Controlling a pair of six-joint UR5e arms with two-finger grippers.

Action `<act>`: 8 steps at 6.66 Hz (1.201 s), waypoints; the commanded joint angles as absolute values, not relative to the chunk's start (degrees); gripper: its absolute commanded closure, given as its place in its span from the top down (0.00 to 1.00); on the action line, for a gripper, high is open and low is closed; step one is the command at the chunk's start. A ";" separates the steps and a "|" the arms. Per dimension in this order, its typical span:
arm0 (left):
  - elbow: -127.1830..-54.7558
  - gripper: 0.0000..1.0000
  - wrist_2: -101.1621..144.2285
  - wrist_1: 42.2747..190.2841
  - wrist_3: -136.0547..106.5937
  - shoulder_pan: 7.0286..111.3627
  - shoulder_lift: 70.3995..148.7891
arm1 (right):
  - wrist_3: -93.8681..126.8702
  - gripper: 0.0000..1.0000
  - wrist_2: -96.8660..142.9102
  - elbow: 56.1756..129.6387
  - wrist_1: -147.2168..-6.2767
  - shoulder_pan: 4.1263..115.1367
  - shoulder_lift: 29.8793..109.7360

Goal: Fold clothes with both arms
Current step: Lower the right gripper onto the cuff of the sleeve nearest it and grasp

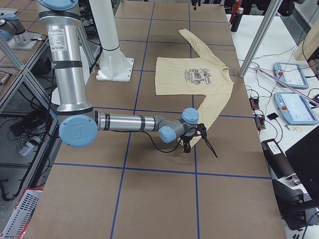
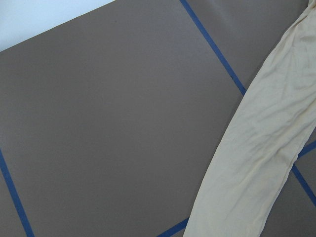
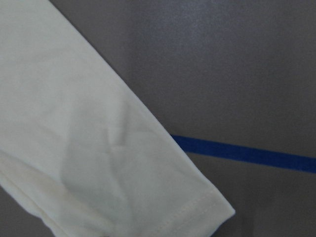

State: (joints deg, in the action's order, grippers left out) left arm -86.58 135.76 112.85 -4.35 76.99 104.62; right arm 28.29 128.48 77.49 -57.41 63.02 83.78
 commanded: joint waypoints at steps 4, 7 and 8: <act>-86.66 0.99 135.88 112.94 -4.39 76.99 104.59 | 28.30 0.78 128.23 77.08 -57.39 62.93 84.02; -86.75 0.99 135.79 112.94 -4.48 76.99 104.59 | 28.30 0.78 128.32 77.08 -57.48 62.67 83.67; -86.75 0.99 135.88 112.94 -4.48 76.99 104.59 | 28.30 0.78 128.32 76.99 -57.48 62.58 83.58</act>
State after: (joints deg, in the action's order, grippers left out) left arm -86.74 135.82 112.94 -4.48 77.02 104.59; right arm 28.30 128.31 77.06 -57.48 62.71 83.72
